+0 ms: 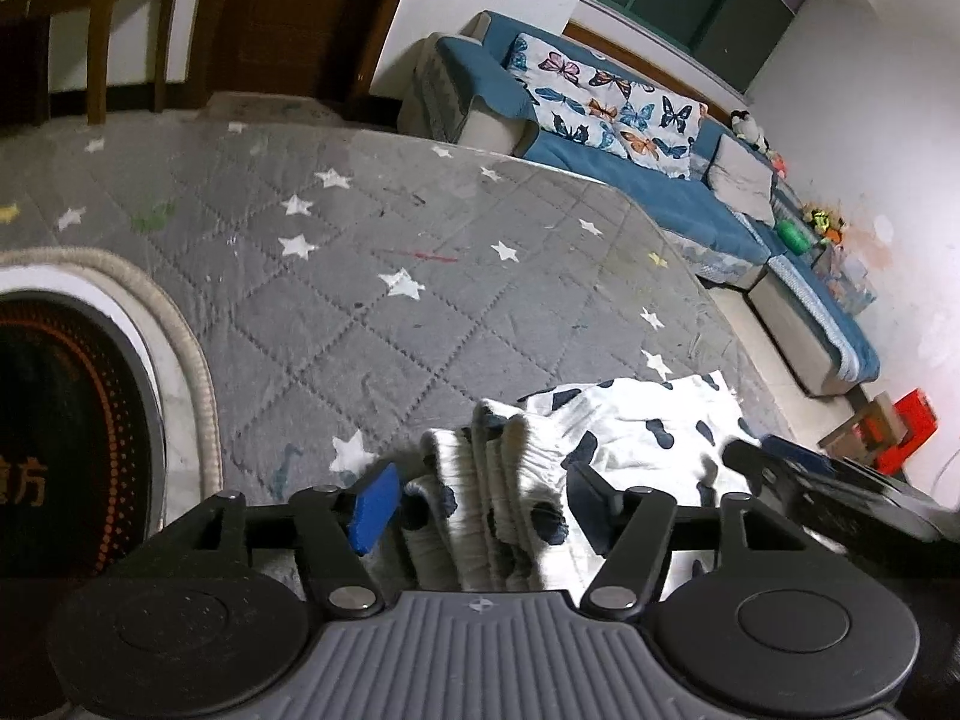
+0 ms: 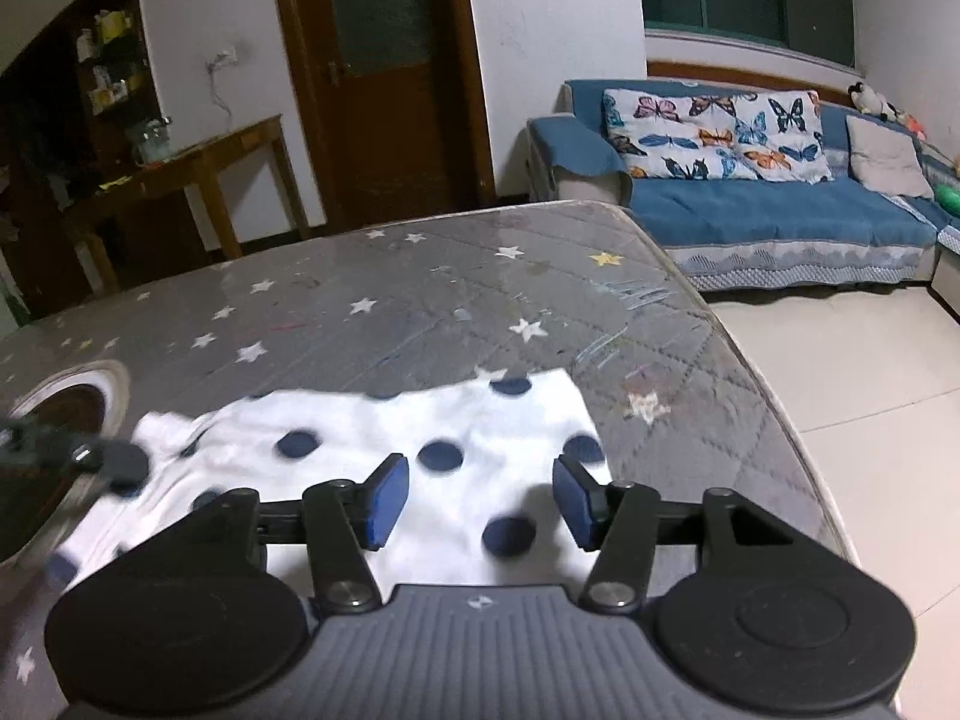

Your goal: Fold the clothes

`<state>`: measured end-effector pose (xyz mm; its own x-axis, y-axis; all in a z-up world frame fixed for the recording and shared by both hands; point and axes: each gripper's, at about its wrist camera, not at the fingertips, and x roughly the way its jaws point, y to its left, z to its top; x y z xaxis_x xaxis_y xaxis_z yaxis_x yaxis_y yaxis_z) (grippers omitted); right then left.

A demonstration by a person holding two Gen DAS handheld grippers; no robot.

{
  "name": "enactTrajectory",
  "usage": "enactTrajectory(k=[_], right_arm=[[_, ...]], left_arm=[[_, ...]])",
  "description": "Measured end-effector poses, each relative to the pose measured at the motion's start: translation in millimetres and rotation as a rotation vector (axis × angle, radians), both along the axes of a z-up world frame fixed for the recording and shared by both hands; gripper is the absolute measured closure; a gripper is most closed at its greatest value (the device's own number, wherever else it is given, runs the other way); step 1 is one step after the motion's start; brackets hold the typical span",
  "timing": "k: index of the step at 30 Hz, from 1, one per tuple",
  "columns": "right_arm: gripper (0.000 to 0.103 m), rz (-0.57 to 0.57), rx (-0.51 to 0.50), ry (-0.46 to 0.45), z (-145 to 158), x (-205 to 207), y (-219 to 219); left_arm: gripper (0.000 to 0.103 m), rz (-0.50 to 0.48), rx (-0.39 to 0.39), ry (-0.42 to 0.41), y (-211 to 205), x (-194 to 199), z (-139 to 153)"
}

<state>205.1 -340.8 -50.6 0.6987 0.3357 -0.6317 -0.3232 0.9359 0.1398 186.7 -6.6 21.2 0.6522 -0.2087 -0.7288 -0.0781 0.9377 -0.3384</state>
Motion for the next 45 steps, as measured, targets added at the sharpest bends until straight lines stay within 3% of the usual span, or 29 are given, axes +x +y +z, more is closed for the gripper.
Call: enactTrajectory(k=[4, 12, 16, 18, 19, 21, 23, 25, 35, 45], right_arm=[[0.042, 0.016, 0.032, -0.018, 0.8, -34.2, -6.2], [0.037, -0.009, -0.006, -0.039, -9.3, -68.0, -13.6], [0.027, -0.037, 0.013, -0.07, -3.7, -82.3, -18.5], [0.025, -0.043, 0.013, -0.091, -1.3, -90.4, -18.0], [0.018, -0.048, 0.014, -0.099, -0.3, -94.0, -17.3], [0.016, -0.059, 0.02, -0.114, 0.9, -102.8, -16.1], [0.004, -0.071, 0.027, -0.129, 2.0, -112.7, -14.7], [0.0, -0.09, 0.022, -0.15, 3.0, -123.1, -12.5], [0.0, -0.141, 0.032, -0.177, 9.3, -159.4, 0.4], [0.0, -0.211, 0.061, -0.192, 15.8, -188.9, 8.8]], left_arm=[[0.037, 0.005, 0.022, 0.018, -1.8, 6.2, -7.9], [0.037, -0.008, 0.039, 0.011, -3.6, 4.2, -8.7], [0.035, -0.026, 0.05, -0.01, -3.5, -8.7, -0.4], [0.027, -0.035, 0.061, -0.022, -3.4, -17.0, 3.5], [0.025, -0.04, 0.069, -0.03, -3.5, -22.2, 5.1], [0.021, -0.052, 0.086, -0.044, -4.6, -32.6, 7.9], [0.02, -0.065, 0.099, -0.059, -5.2, -42.5, 10.3], [0.014, -0.076, 0.113, -0.071, -5.3, -53.5, 12.1], [0.0, -0.118, 0.202, -0.153, -12.2, -102.4, 21.9], [0.0, -0.159, 0.246, -0.207, -13.9, -140.8, 25.0]])
